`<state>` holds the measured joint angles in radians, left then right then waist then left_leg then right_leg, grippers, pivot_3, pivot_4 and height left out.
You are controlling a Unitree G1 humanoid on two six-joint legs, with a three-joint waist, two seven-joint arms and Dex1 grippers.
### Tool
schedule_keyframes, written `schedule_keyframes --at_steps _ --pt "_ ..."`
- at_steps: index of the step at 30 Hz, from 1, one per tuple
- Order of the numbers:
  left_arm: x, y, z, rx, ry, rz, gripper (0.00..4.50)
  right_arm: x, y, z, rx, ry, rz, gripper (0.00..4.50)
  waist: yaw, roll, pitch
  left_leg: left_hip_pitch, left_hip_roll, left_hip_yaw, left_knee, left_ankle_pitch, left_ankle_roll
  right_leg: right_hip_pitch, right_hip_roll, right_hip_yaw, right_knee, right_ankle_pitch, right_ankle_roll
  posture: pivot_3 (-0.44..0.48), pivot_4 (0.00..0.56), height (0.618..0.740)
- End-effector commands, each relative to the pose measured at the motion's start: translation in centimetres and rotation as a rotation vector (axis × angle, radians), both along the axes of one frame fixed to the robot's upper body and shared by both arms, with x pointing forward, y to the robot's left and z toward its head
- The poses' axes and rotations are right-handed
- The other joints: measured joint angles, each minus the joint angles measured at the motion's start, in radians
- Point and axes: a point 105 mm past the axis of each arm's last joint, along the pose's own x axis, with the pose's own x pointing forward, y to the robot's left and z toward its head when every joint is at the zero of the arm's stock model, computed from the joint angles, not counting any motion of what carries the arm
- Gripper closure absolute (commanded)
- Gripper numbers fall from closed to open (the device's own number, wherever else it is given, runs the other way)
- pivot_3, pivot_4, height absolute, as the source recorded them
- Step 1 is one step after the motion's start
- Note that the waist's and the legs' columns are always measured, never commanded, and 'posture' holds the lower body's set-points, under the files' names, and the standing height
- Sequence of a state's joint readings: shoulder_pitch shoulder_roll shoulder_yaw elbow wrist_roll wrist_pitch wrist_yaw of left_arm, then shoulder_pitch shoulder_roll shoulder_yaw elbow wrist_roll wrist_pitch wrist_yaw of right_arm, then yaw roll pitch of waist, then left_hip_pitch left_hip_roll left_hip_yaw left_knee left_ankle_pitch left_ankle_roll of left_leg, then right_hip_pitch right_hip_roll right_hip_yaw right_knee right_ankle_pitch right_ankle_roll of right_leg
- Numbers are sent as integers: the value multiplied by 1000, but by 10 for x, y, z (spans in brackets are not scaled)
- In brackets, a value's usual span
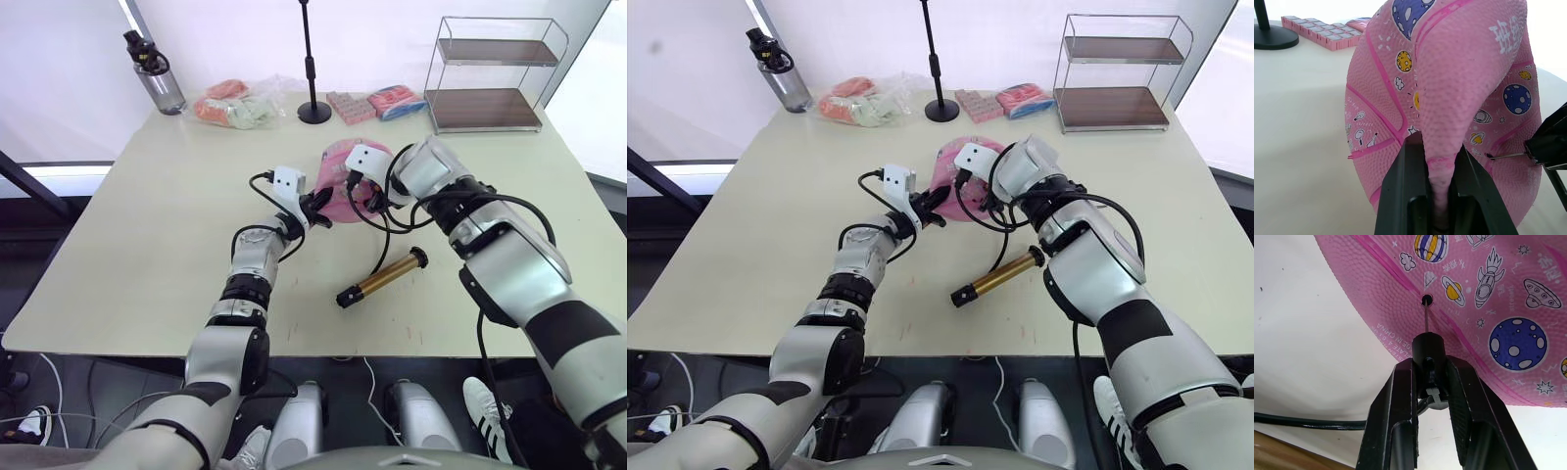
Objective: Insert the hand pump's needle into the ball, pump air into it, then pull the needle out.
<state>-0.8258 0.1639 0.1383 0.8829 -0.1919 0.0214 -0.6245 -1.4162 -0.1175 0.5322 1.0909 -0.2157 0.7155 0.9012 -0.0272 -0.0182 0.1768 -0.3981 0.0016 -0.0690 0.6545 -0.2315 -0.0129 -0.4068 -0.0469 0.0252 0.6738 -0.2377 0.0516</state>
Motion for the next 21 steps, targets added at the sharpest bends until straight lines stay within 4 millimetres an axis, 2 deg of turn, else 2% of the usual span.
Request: schedule_keyframes --at_steps 1,7,11,21 --pt "-15 -22 -33 13 129 -103 4416 5 9 16 -44 -83 50 4190 -2 0 0 0 0 0 0 0 0 0 0 0 0 0 0 0 150 731" --pt "-14 -20 -33 14 127 -85 4416 9 5 21 -99 -124 79 4190 -5 0 0 0 0 0 0 0 0 0 0 0 0 0 0 0 150 731" --pt "-13 -16 -34 19 130 -69 4416 18 -14 24 -213 -194 107 4190 -5 0 0 0 0 0 0 0 0 0 0 0 0 0 0 0 150 731" --pt "-9 -16 -32 21 132 -57 4416 23 -17 30 -328 -283 195 4190 -4 0 0 -1 -1 -2 0 1 -1 0 0 -1 0 0 0 0 150 731"
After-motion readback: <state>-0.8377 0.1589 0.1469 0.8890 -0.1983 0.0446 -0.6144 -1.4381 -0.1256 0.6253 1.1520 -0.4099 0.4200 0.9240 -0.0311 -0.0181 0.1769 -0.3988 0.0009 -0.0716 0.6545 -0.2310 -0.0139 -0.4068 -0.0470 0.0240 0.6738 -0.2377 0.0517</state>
